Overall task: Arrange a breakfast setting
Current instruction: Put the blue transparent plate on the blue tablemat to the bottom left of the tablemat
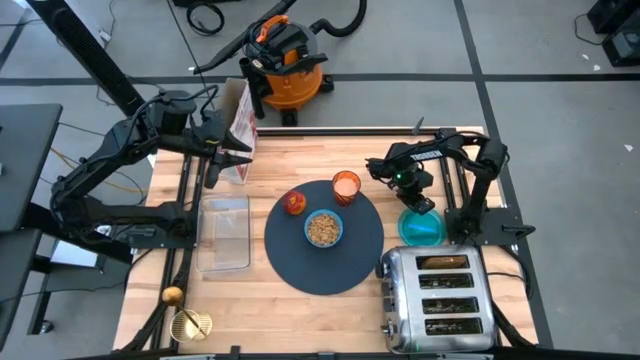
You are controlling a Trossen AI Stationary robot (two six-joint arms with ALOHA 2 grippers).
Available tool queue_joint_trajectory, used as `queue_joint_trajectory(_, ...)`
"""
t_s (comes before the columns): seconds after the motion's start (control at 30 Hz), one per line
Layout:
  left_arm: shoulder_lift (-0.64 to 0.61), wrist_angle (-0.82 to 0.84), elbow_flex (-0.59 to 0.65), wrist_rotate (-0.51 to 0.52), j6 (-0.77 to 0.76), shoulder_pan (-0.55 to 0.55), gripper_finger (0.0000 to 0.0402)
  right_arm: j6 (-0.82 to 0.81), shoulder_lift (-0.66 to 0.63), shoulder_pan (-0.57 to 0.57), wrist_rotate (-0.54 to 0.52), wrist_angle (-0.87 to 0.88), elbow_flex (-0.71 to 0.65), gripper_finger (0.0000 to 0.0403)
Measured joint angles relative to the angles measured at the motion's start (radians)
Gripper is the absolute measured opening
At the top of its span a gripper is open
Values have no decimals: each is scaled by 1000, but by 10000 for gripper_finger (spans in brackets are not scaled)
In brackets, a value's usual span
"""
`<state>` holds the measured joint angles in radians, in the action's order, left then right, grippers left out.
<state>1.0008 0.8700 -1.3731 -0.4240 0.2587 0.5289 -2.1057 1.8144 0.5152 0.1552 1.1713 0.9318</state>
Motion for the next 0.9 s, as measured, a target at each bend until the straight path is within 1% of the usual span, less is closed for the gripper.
queue_joint_trajectory(0.23,0,0,0,0,-2,0,130,-50,0,0,-24,-3,0,25)
queue_joint_trajectory(0.3,0,0,0,0,-4,0,130,-51,0,0,-24,1,0,10)
queue_joint_trajectory(0.5,0,0,0,0,-12,0,130,-52,-12,4,7,2,1,14)
queue_joint_trajectory(0.63,0,-2,0,0,-15,0,130,-77,-43,4,13,61,47,8)
queue_joint_trajectory(0.73,0,-2,0,-2,-13,0,130,-94,-61,10,-13,123,105,5)
queue_joint_trajectory(0.9,-7,1,0,-69,-13,0,130,-94,-68,47,-74,211,225,5)
